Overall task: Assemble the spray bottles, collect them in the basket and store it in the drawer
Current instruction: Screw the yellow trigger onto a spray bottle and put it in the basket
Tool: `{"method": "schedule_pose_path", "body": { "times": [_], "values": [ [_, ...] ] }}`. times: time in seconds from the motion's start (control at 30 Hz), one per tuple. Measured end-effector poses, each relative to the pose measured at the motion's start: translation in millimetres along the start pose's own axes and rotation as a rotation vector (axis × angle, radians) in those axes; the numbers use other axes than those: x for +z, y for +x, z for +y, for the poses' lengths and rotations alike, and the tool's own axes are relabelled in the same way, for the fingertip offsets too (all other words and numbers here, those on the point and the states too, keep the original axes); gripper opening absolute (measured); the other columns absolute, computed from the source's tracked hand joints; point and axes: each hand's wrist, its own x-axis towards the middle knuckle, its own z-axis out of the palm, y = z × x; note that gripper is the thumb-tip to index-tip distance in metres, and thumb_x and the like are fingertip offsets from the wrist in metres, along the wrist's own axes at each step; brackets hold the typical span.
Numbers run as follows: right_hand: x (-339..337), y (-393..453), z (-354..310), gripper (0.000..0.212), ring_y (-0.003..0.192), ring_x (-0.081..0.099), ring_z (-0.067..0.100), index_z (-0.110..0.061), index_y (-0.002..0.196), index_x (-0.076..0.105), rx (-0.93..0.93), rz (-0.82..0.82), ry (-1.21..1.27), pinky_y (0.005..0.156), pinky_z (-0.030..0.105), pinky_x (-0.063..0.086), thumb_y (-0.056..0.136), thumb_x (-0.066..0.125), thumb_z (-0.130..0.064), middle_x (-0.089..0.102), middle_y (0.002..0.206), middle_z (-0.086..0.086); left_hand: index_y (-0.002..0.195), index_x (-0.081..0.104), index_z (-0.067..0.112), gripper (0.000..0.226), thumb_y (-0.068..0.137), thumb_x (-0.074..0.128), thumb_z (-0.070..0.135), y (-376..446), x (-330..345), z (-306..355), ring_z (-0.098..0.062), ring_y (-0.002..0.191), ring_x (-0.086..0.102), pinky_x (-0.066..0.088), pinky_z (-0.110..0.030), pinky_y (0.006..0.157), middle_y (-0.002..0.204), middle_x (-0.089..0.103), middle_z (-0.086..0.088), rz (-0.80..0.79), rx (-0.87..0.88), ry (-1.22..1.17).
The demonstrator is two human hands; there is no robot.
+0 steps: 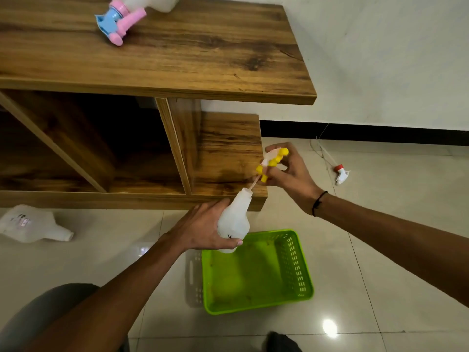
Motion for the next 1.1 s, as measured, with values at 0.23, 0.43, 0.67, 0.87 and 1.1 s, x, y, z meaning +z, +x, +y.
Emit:
{"method": "schedule_pose_path", "body": {
  "times": [0.23, 0.43, 0.67, 0.87, 1.1],
  "values": [
    [17, -13, 27, 0.057, 0.096, 0.073, 0.035, 0.008, 0.126, 0.047, -0.002, -0.168, 0.077, 0.077, 0.038, 0.063, 0.079, 0.076, 0.02, 0.067, 0.107, 0.036, 0.137, 0.031, 0.037, 0.102, 0.056, 0.08, 0.076, 6, 8, 2, -0.023, 0.106, 0.067, 0.055, -0.041, 0.087, 0.122, 0.065, 0.009, 0.03, 0.018, 0.009],
    [17, -14, 31, 0.055, 0.104, 0.072, 0.039, 0.012, 0.126, 0.049, 0.037, -0.129, 0.26, 0.078, 0.04, 0.06, 0.078, 0.076, 0.016, 0.069, 0.112, 0.038, 0.134, 0.037, 0.045, 0.092, 0.06, 0.088, 0.063, 8, 6, -5, -0.015, 0.118, 0.056, 0.053, -0.044, 0.098, 0.133, 0.055, 0.017, 0.035, -0.026, -0.262],
    [25, -16, 30, 0.046, 0.112, 0.066, 0.043, 0.005, 0.12, 0.057, 0.059, -0.084, 0.489, 0.086, 0.043, 0.061, 0.077, 0.074, 0.006, 0.075, 0.104, 0.025, 0.126, 0.055, 0.019, 0.071, 0.066, 0.092, 0.027, 10, -1, -12, -0.021, 0.101, 0.071, 0.061, -0.047, 0.083, 0.113, 0.07, -0.006, -0.149, -0.008, -0.912],
    [31, -14, 18, 0.049, 0.108, 0.068, 0.039, 0.007, 0.124, 0.056, 0.056, -0.131, 0.524, 0.085, 0.042, 0.061, 0.077, 0.072, 0.006, 0.073, 0.106, 0.026, 0.131, 0.057, 0.023, 0.076, 0.061, 0.088, 0.02, 13, -4, -18, -0.027, 0.11, 0.07, 0.059, -0.045, 0.088, 0.117, 0.072, -0.007, -0.276, -0.053, -1.119],
    [31, -11, 28, 0.071, 0.102, 0.07, 0.04, 0.013, 0.119, 0.06, 0.064, 0.094, 0.417, 0.09, 0.061, 0.058, 0.064, 0.094, -0.018, 0.068, 0.111, 0.037, 0.128, 0.057, 0.019, 0.091, 0.049, 0.102, 0.029, 23, 9, 7, -0.016, 0.105, 0.072, 0.062, -0.036, 0.084, 0.117, 0.071, -0.002, 0.024, -0.101, -0.898]
  ]
}}
